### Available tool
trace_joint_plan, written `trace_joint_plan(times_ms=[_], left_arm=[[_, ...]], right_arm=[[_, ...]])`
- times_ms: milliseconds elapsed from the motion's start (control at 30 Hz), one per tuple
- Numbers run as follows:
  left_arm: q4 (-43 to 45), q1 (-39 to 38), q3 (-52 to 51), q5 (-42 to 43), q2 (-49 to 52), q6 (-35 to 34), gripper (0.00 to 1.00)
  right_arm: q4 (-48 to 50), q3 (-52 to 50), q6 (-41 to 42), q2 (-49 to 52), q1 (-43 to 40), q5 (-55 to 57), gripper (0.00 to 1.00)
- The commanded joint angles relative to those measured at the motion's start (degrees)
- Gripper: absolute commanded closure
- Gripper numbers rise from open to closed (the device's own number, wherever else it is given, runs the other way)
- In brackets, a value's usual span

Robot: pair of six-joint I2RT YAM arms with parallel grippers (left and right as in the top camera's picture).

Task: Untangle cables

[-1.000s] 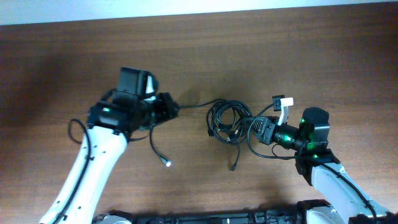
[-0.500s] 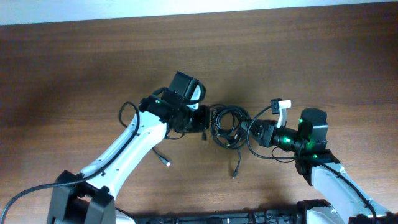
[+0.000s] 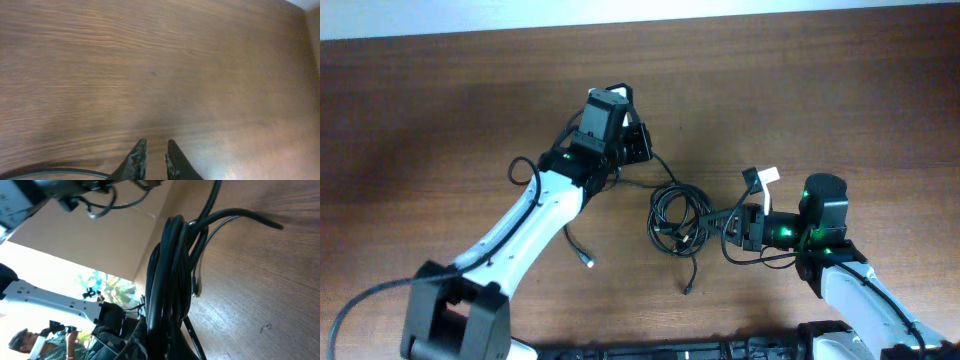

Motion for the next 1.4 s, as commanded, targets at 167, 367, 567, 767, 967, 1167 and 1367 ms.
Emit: trace_joint_plan(times_ms=[167,367,567,767,967,1167,1367], left_arm=[[-14.62,10.82,0.66,-2.45,-1.03,-1.16,0.01],[-19.85,12.50,0.63,27.02,-10.49,-1.18,0.43],[-20.92,-1.36,0.44,16.68,-10.32,-10.91,0.56],[-21.97,-13.84,0.11,-9.55,-10.32,-21.14,0.64],[-24.61,-9.42,0.39,-12.11,-13.11,-21.09,0.67],[-30.95,-4.20,0.44,-12.28,-21.94,-21.11,0.62],[-30.88,-4.20,0.44,-7.04,-18.56,-22.47,0.69]], right_arm=[[0.28,0.15,-0.44,-0.33,-0.17,-0.31,0.96],[0.28,0.15,-1.31,-0.33,-0.17,9.14,0.95],[0.26,0.15,-1.27,-0.33,-0.17,9.75,0.96],[0.35,0.15,12.98,-0.33,-0.17,9.75,0.96],[19.67,0.15,15.93,-0.33,11.65,24.24,0.96],[30.32,0.17,15.47,-0.33,22.36,37.81,0.96],[30.36,0.17,15.72,-0.33,22.36,37.59,0.96]])
